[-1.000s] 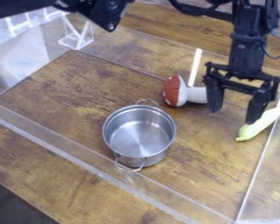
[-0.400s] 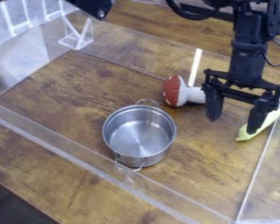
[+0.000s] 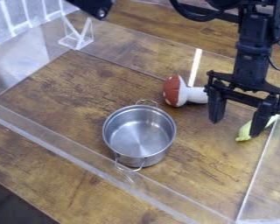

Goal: Move the green spoon to the right

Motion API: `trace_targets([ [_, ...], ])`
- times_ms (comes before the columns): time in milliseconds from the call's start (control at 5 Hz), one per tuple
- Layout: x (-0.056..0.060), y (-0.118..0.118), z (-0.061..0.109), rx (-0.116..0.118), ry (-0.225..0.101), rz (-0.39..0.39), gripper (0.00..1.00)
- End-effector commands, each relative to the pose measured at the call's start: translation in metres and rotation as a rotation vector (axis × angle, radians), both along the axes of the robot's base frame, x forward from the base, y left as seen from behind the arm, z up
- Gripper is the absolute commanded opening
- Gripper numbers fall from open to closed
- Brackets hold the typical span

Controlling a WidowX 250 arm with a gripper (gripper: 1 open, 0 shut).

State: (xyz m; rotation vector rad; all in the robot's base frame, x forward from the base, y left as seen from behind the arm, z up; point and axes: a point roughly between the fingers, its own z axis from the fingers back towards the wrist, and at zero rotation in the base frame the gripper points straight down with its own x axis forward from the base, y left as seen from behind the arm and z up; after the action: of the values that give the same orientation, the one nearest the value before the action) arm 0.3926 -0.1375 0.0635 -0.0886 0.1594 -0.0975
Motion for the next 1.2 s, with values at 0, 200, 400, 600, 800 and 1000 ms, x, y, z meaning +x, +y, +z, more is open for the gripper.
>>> trace_targets([
  [0,0.0007,-0.0069,0.0427,-0.021,-0.112,0.009,1.00],
  [200,0.0007,-0.0066,0.0396,-0.014,-0.112,0.027,1.00],
  [400,0.0004,-0.0069,0.0386,-0.013,-0.118,0.039,1.00],
  [600,0.0006,-0.0081,0.0388,-0.014,-0.128,0.048,1.00],
  [800,0.0010,-0.0095,0.0397,-0.015,-0.137,0.053,1.00],
  [1000,0.0042,-0.0083,0.0397,-0.013,-0.146,0.068,1.00],
])
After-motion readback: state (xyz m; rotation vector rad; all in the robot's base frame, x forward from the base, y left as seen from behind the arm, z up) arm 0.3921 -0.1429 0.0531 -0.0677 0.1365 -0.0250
